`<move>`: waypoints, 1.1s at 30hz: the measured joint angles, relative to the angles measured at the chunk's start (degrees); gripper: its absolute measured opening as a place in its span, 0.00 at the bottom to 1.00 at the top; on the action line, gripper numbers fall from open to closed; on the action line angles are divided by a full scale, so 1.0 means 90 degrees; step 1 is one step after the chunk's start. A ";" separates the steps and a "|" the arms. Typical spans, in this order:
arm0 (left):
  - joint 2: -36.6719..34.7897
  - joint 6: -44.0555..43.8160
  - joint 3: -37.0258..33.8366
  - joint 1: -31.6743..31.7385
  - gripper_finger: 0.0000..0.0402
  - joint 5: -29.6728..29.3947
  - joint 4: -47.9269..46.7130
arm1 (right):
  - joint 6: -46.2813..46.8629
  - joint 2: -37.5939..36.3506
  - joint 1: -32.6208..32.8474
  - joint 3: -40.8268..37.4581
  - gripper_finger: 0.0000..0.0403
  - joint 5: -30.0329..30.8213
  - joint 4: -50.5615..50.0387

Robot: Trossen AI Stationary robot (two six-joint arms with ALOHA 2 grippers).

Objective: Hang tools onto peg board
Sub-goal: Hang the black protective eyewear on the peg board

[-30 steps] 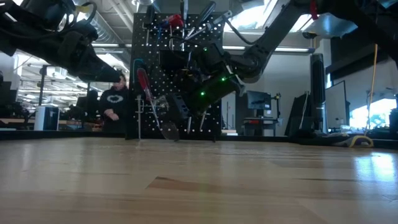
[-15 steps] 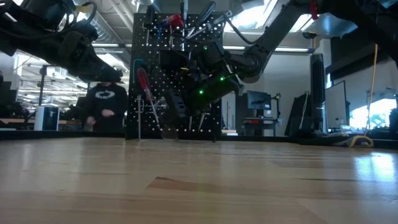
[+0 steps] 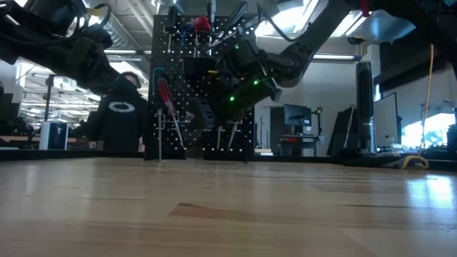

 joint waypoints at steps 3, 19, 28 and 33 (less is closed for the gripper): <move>-0.0001 0.0000 0.0000 0.0000 0.52 0.0000 0.0001 | -0.0078 -0.0139 0.0017 0.0000 0.44 0.0002 -0.0343; 0.0000 0.0053 0.0000 0.0000 0.52 0.0019 0.0006 | -0.0146 -0.0251 0.0034 0.0002 0.44 -0.0275 -0.0648; 0.0000 0.0094 0.0000 0.0000 0.52 0.0018 0.0048 | -0.0596 -0.0192 -0.0011 0.0002 0.35 -0.0428 -0.0341; 0.0000 0.0092 0.0000 -0.0002 0.52 0.0017 0.0056 | -0.0550 -0.0148 -0.0093 0.0007 0.17 -0.0602 -0.0373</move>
